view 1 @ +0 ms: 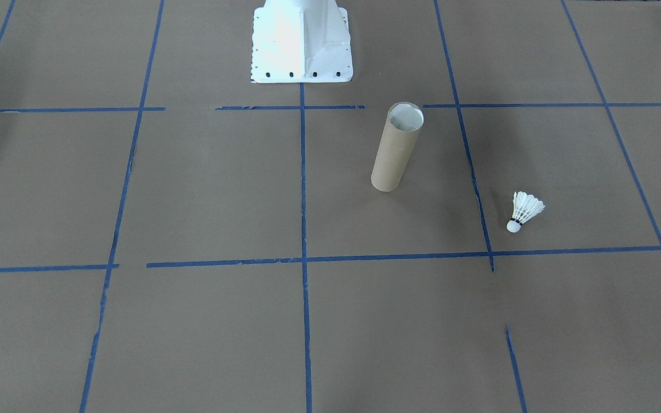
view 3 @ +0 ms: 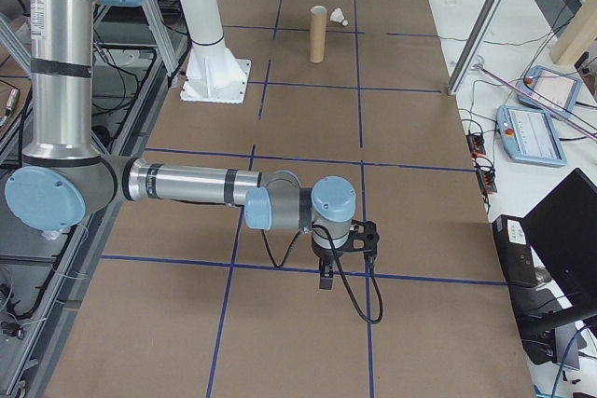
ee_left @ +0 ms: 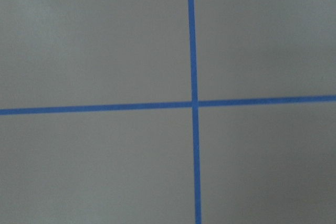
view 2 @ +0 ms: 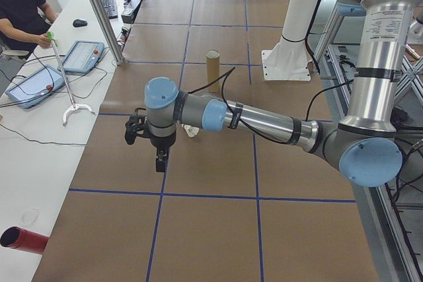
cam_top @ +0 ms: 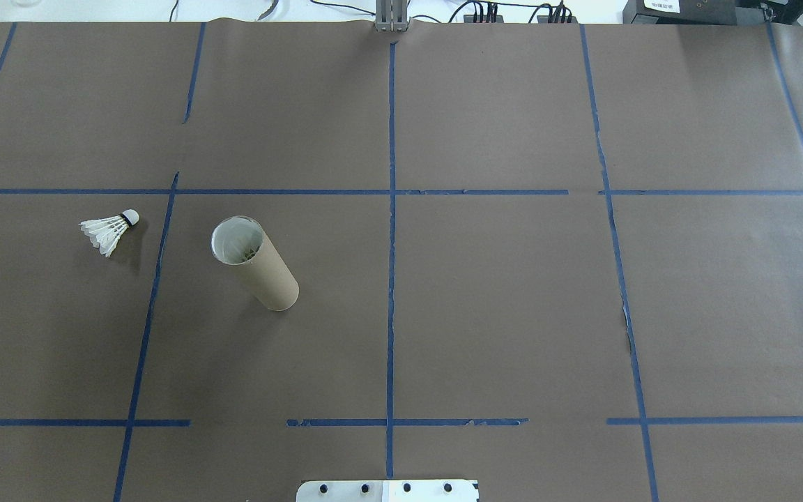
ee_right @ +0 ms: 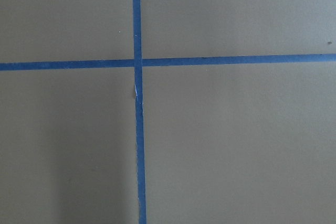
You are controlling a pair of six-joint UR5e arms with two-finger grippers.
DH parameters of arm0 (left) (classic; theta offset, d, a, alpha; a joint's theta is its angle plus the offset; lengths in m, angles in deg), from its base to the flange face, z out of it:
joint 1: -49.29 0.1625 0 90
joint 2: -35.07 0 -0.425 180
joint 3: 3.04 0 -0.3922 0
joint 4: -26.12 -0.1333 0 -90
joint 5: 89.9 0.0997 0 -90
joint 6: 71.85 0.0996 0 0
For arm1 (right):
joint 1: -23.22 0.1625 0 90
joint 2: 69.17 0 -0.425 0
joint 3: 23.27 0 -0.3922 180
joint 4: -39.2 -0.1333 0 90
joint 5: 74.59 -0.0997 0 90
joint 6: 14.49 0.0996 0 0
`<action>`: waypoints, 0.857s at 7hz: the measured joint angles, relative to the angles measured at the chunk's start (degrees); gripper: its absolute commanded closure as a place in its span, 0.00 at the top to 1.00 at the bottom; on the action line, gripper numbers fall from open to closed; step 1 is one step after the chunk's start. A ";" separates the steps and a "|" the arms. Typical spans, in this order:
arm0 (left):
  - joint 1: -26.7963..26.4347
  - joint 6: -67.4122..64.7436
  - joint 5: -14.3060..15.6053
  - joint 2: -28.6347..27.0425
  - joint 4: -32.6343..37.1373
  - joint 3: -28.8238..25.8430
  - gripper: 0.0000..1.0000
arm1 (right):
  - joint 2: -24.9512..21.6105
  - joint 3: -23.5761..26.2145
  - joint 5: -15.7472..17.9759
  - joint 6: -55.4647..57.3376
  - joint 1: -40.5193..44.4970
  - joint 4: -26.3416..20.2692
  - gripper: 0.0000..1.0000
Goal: Collect badminton balls into bucket
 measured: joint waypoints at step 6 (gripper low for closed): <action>18.64 -54.53 -1.43 7.00 52.33 -9.60 1.00 | 0.00 0.00 0.00 0.00 0.00 0.00 1.00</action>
